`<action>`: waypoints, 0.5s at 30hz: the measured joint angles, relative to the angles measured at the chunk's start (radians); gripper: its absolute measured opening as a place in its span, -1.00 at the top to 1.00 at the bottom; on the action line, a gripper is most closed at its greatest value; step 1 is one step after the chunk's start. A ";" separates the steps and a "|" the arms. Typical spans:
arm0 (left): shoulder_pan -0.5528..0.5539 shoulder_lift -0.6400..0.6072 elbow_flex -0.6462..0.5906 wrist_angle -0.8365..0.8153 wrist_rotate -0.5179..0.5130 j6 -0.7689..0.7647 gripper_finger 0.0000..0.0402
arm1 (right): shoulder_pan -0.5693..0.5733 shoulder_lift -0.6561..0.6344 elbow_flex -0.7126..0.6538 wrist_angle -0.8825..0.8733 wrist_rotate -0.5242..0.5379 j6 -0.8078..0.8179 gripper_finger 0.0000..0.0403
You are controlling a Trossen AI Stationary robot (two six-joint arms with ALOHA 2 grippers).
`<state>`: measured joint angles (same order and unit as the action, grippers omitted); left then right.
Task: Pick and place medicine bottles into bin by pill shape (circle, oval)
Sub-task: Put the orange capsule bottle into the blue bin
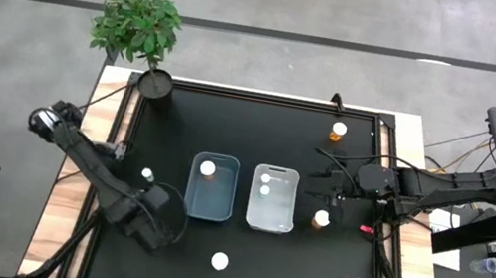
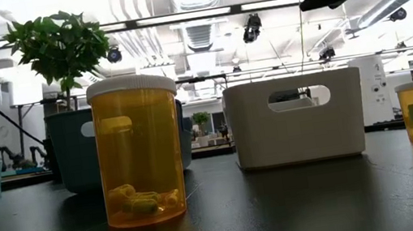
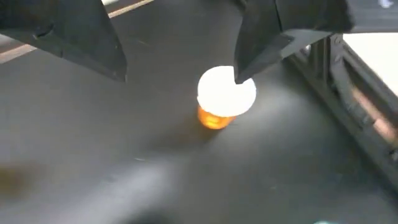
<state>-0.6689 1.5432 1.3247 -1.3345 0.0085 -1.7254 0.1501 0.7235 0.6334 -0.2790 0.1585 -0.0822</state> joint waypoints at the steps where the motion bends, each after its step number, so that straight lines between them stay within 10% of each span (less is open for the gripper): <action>1: -0.008 -0.022 -0.026 0.008 -0.001 -0.032 -0.38 | 0.000 0.000 0.000 0.000 0.000 0.000 -0.01; 15: -0.067 -0.121 -0.290 0.231 0.011 -0.128 -0.39 | 0.000 0.000 0.000 0.000 0.000 0.000 -0.01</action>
<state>-0.7358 1.4225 1.0343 -1.1033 0.0196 -1.8538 0.1501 0.7235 0.6334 -0.2790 0.1585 -0.0826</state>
